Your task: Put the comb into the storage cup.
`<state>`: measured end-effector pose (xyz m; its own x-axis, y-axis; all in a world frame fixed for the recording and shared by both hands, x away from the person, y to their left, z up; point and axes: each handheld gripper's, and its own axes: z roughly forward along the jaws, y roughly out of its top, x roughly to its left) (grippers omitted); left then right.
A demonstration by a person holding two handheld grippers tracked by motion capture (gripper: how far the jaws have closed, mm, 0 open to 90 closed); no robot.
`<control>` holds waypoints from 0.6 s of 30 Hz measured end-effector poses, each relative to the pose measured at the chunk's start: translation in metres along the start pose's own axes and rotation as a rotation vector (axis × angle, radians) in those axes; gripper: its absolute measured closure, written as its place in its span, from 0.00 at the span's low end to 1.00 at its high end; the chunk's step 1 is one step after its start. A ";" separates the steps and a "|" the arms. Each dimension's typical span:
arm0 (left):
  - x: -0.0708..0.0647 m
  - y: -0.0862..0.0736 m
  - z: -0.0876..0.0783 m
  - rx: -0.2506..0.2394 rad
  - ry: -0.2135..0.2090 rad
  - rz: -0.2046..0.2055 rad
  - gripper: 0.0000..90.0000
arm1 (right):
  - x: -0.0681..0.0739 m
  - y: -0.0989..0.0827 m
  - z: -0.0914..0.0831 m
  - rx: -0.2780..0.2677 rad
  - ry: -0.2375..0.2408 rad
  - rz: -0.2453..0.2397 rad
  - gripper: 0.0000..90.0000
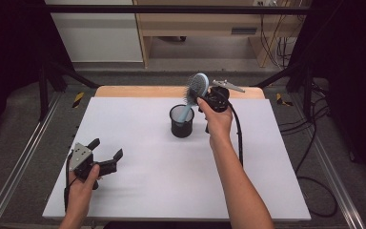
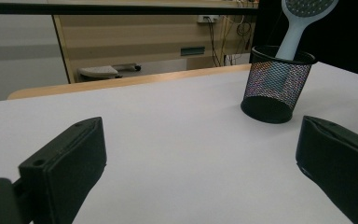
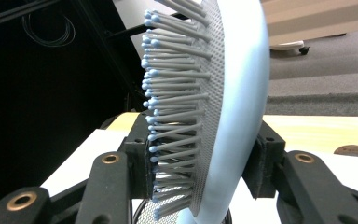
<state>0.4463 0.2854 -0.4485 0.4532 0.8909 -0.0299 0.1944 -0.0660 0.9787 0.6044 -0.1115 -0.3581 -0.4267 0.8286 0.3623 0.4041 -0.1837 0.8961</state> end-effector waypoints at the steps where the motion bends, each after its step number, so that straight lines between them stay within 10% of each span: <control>1: 0.000 0.000 0.000 0.001 -0.002 0.000 0.02 | 0.000 -0.001 0.001 0.002 0.000 0.001 0.59; 18: -0.001 0.000 0.001 0.004 -0.009 -0.002 0.02 | -0.003 -0.019 0.008 0.024 0.017 0.047 0.59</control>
<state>0.4465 0.2846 -0.4489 0.4609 0.8868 -0.0338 0.1991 -0.0662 0.9777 0.6047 -0.1063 -0.3779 -0.4204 0.8105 0.4079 0.4432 -0.2089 0.8717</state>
